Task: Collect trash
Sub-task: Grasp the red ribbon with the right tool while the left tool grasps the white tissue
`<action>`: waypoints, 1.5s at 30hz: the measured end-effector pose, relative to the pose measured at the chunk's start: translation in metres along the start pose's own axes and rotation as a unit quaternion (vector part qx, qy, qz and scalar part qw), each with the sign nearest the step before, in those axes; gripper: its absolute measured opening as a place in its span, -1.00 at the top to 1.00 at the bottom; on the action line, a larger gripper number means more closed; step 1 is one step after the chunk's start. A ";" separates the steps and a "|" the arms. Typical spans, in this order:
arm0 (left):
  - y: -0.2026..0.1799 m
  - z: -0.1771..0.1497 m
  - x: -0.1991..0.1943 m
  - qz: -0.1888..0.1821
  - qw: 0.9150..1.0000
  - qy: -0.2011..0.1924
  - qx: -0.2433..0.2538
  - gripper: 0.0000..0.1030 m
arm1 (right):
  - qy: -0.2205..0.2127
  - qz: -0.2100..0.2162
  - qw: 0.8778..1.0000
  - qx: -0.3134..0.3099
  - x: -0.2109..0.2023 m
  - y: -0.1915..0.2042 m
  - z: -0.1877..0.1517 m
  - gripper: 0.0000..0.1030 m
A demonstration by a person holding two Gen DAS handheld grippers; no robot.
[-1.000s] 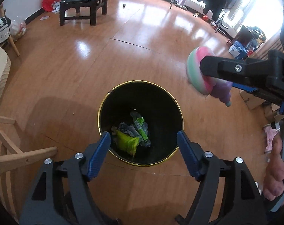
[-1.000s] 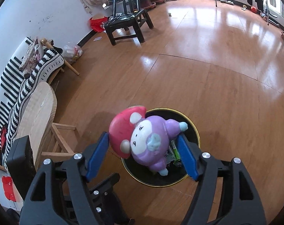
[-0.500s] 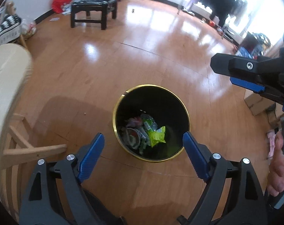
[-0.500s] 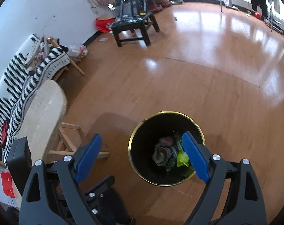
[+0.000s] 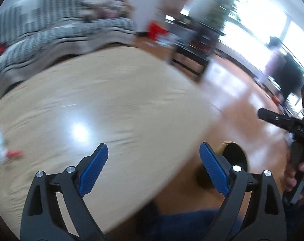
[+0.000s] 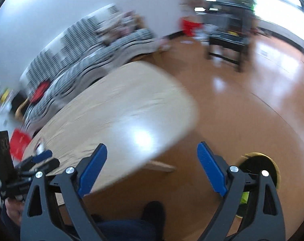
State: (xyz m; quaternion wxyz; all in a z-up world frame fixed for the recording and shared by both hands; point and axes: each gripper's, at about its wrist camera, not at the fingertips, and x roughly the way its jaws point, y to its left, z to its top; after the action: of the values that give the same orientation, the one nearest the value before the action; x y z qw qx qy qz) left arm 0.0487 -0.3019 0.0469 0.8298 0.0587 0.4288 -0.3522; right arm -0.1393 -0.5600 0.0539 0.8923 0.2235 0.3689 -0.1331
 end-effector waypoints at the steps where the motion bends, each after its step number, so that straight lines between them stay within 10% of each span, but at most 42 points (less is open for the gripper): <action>1: 0.039 -0.012 -0.019 0.028 0.999 -0.008 -0.017 -0.75 | 0.010 0.018 0.999 -0.025 0.012 0.034 0.002 -0.71; 9: 0.215 -0.088 -0.106 0.173 0.979 -0.021 -0.101 -0.76 | 0.097 0.140 0.967 -0.188 0.096 0.276 -0.034 -0.71; 15: 0.270 -0.111 -0.113 0.188 0.969 -0.039 -0.153 -0.76 | 0.143 0.183 0.942 -0.243 0.148 0.389 -0.062 -0.70; 32: 0.319 -0.056 -0.028 0.121 0.965 -0.021 -0.231 -0.75 | 0.126 0.213 0.875 -0.416 0.271 0.425 -0.078 -0.56; 39: 0.324 -0.045 0.000 0.133 0.966 -0.014 -0.221 -0.68 | 0.135 0.226 0.860 -0.436 0.287 0.432 -0.088 -0.13; 45: 0.331 -0.042 0.007 0.127 0.964 -0.017 -0.233 -0.41 | 0.154 0.253 0.860 -0.416 0.288 0.432 -0.086 0.73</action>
State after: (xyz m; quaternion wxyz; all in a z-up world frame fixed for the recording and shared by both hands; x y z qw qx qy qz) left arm 0.2336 -0.0419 -0.0530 0.8656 -0.0882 0.4742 -0.1346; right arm 0.1824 -0.1645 -0.0770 0.8371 -0.0657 0.4534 0.2990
